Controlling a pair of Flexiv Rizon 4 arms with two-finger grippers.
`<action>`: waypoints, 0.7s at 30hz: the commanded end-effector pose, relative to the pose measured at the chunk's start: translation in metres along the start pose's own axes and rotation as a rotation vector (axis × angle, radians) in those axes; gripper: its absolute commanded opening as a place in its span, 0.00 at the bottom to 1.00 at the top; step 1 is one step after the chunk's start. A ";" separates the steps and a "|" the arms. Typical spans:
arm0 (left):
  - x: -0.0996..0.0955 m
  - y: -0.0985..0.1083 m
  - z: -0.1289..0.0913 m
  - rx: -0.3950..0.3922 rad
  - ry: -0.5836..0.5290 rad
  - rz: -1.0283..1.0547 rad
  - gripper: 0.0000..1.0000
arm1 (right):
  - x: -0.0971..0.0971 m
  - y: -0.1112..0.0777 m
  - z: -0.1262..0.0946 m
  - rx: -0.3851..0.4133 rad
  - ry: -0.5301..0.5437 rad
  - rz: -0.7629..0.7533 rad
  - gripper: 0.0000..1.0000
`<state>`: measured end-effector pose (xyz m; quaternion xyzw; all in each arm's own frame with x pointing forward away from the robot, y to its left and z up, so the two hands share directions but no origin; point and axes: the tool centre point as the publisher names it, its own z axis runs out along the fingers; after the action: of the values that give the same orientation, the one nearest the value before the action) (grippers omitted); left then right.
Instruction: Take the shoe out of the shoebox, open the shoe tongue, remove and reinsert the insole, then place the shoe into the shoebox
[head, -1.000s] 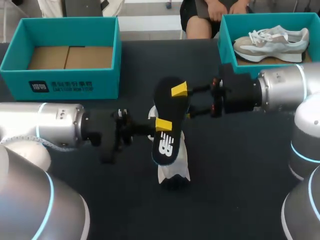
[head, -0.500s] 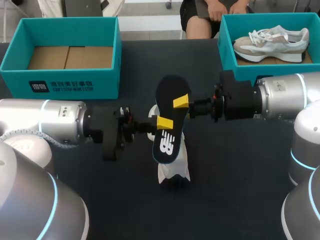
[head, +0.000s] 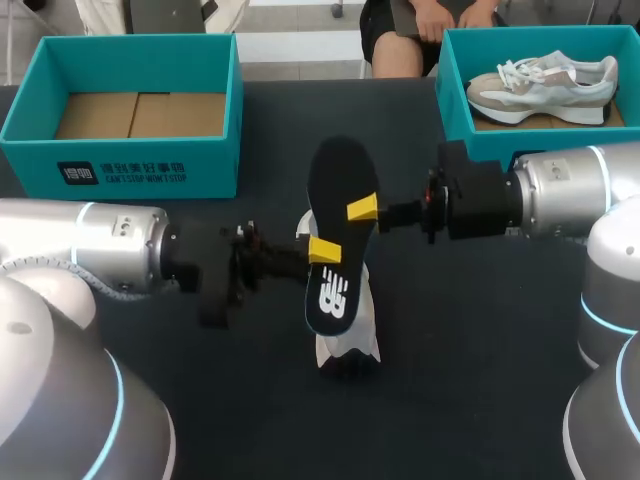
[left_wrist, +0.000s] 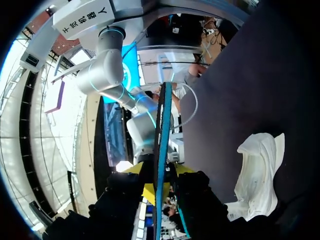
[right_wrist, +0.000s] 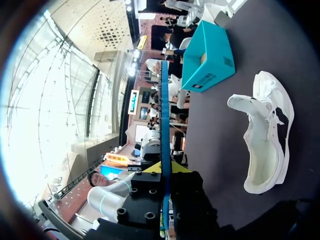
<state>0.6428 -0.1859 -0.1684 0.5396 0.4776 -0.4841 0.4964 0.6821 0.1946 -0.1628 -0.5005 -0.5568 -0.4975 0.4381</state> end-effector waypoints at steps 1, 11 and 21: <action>0.003 0.001 -0.034 -0.043 0.014 -0.027 1.00 | -0.007 0.004 0.002 0.006 0.007 0.005 0.00; -0.004 0.027 -0.071 -0.131 0.312 -0.129 1.00 | -0.020 0.010 0.009 0.035 0.020 0.038 0.00; -0.014 0.036 -0.071 -0.160 0.526 -0.073 1.00 | -0.029 0.006 0.017 0.041 0.033 0.062 0.00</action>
<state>0.6857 -0.1163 -0.1570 0.5660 0.6157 -0.3504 0.4216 0.6904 0.2029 -0.1889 -0.5008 -0.5445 -0.4797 0.4718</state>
